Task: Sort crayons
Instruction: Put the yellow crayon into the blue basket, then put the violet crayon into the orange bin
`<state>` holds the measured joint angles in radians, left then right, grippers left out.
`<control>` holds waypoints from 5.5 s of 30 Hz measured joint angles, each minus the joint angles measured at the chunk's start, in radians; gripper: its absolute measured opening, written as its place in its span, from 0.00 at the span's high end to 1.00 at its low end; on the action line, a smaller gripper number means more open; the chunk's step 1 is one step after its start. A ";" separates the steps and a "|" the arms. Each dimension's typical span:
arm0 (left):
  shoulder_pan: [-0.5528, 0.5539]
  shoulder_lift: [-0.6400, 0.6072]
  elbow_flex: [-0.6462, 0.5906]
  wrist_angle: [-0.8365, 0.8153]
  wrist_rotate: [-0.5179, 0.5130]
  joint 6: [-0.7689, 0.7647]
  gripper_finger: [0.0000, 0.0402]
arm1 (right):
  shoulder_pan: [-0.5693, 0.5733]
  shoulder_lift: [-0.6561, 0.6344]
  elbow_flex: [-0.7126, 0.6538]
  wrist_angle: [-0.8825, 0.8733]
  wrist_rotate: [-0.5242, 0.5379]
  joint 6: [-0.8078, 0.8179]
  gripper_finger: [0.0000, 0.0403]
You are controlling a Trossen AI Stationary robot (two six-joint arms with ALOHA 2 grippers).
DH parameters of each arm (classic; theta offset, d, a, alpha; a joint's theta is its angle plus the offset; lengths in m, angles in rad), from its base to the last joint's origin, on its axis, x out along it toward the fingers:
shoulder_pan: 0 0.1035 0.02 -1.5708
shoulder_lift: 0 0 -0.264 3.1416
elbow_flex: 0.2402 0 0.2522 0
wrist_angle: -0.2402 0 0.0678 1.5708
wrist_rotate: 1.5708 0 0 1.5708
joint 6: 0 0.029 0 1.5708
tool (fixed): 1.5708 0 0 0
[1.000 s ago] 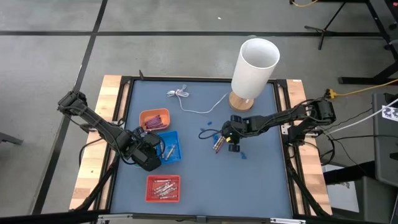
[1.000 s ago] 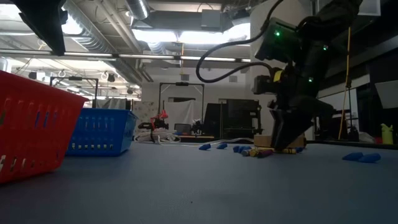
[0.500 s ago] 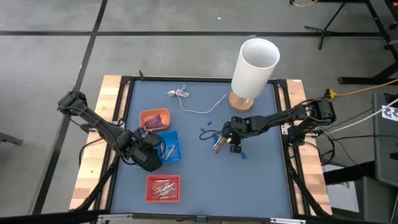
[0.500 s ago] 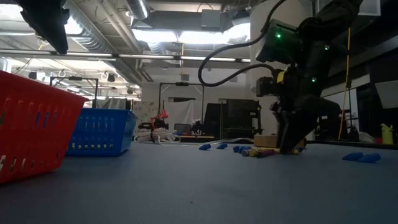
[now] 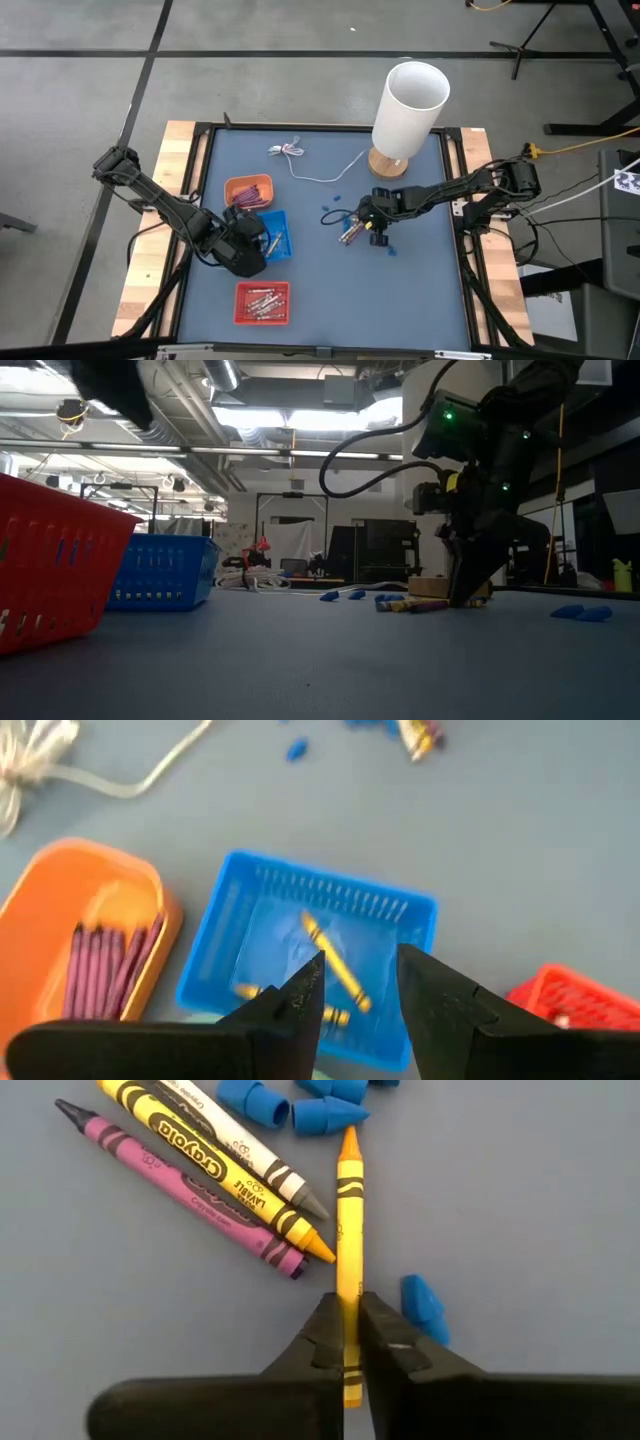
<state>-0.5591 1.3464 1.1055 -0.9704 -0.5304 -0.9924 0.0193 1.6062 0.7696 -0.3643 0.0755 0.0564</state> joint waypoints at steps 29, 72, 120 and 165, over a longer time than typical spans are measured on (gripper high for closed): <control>0.000 0.000 0.000 0.188 -0.088 0.244 0.73 | 0.000 0.003 0.241 0.171 -0.095 0.034 0.96; 0.002 0.000 -0.001 0.224 -0.108 0.244 0.73 | 0.158 0.499 0.482 0.992 0.069 0.234 0.90; 0.002 0.000 0.001 0.223 -0.108 0.243 0.73 | 0.040 0.203 0.400 -0.340 -0.241 -0.222 0.68; 0.002 0.000 0.001 0.224 -0.108 0.241 0.73 | 0.037 0.203 0.287 -0.262 -0.182 -0.231 0.94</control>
<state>-0.5568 1.3464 1.1061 -0.7467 -0.6380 -0.7513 0.0566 1.8089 1.0569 -0.6261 -0.1066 -0.1741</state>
